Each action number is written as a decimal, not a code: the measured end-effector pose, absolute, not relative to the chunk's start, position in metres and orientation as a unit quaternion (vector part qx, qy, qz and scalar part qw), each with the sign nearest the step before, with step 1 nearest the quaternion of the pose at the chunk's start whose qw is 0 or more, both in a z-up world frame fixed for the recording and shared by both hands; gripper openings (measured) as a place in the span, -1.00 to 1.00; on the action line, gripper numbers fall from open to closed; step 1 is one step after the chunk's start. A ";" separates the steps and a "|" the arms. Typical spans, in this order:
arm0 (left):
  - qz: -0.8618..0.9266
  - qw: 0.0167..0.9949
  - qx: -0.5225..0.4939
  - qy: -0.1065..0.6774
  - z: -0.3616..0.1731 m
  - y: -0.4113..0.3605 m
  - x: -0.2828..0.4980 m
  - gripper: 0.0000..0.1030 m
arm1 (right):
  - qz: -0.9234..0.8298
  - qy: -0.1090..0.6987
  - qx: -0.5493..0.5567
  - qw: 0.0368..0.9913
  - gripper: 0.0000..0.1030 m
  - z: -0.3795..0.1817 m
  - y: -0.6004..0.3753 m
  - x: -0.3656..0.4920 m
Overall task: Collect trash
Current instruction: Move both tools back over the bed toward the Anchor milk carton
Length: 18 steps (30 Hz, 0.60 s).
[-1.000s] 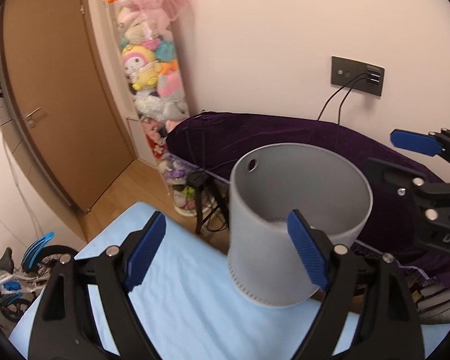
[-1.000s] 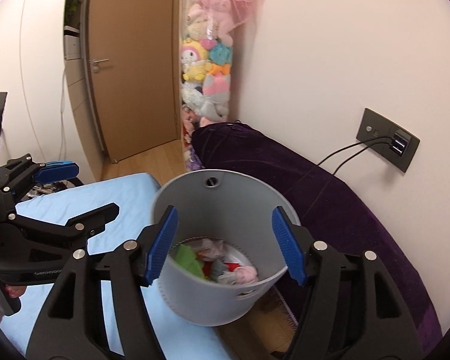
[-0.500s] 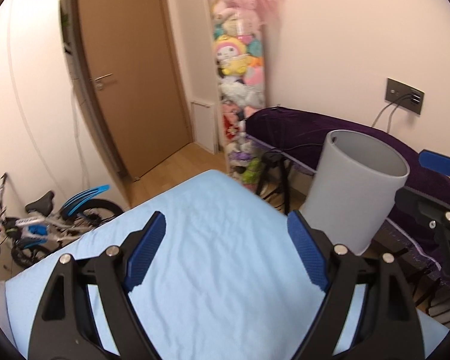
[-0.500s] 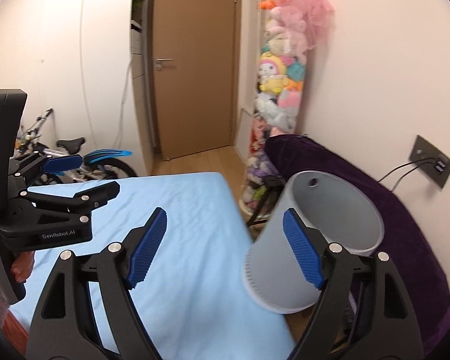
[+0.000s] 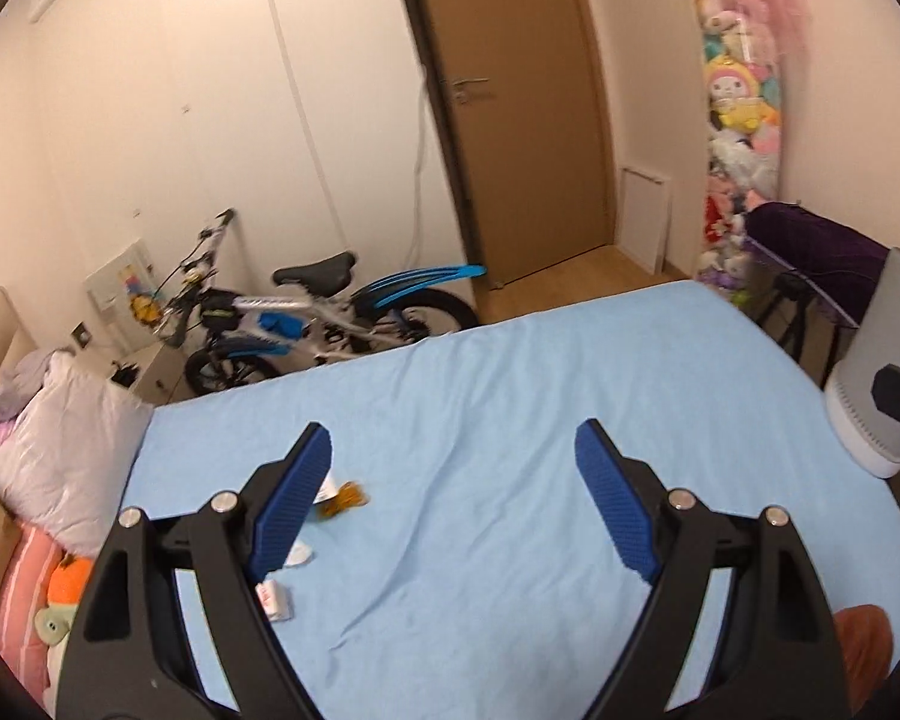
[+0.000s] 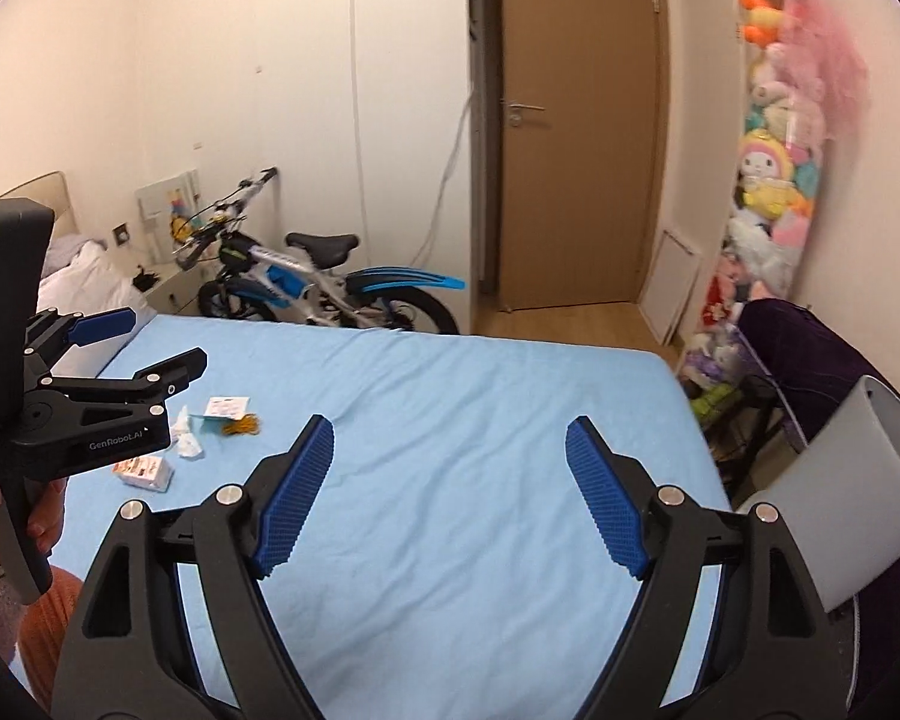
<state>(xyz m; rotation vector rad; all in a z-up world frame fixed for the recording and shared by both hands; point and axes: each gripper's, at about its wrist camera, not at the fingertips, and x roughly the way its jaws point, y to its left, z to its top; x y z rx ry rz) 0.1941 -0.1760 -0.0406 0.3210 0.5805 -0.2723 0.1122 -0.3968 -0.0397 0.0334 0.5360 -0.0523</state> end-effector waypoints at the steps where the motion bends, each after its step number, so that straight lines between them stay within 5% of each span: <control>1: -0.116 0.938 0.153 0.290 -0.045 -0.158 0.198 0.62 | -0.012 0.267 0.013 0.964 0.49 -0.043 -0.382 0.117; 18: 0.057 0.927 0.056 0.366 -0.112 0.084 0.227 0.62 | 0.160 0.303 -0.044 0.938 0.49 -0.100 -0.156 0.205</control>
